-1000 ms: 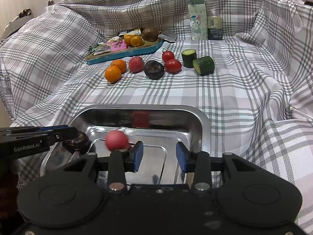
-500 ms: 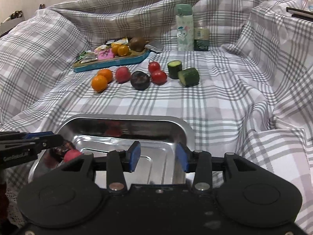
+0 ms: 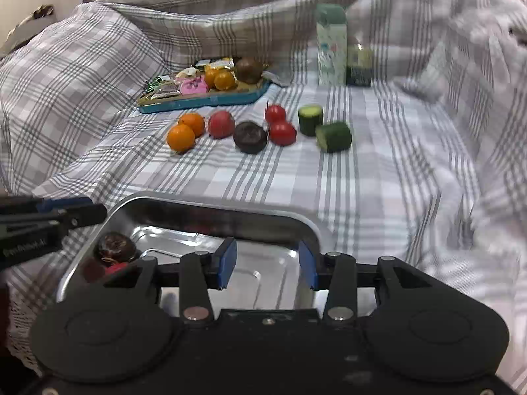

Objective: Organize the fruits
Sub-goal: 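Grasp the orange with the left gripper while the right gripper reaches the cucumber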

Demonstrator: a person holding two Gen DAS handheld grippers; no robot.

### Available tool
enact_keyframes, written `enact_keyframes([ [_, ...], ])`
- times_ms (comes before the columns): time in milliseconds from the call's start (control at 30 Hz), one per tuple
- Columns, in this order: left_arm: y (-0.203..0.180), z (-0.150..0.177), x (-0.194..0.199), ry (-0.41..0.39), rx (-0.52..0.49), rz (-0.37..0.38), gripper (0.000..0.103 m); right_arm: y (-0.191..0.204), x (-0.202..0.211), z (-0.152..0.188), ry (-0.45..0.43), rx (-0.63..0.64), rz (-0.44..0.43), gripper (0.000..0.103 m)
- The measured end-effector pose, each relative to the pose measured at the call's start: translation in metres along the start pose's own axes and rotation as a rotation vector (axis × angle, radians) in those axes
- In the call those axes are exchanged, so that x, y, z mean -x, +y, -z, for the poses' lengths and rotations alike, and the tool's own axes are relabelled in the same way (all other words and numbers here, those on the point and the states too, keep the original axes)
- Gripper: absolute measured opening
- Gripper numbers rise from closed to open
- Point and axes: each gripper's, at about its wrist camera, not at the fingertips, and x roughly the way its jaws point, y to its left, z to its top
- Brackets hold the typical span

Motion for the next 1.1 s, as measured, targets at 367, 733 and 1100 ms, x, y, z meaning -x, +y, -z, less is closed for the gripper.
enact_keyframes([
  [367,0.009,-0.052,-0.024,-0.095,0.035,-0.026,0.031,-0.026,-0.017,-0.049,-0.089,-0.027,0.025,0.043],
  [733,0.036,-0.071,-0.081,-0.070,0.102,-0.069,0.031,-0.050,-0.064,-0.085,-0.149,-0.123,0.069,0.043],
  [1100,0.048,-0.063,-0.123,0.006,0.124,-0.050,0.031,-0.071,-0.103,-0.099,-0.158,-0.227,0.086,0.044],
])
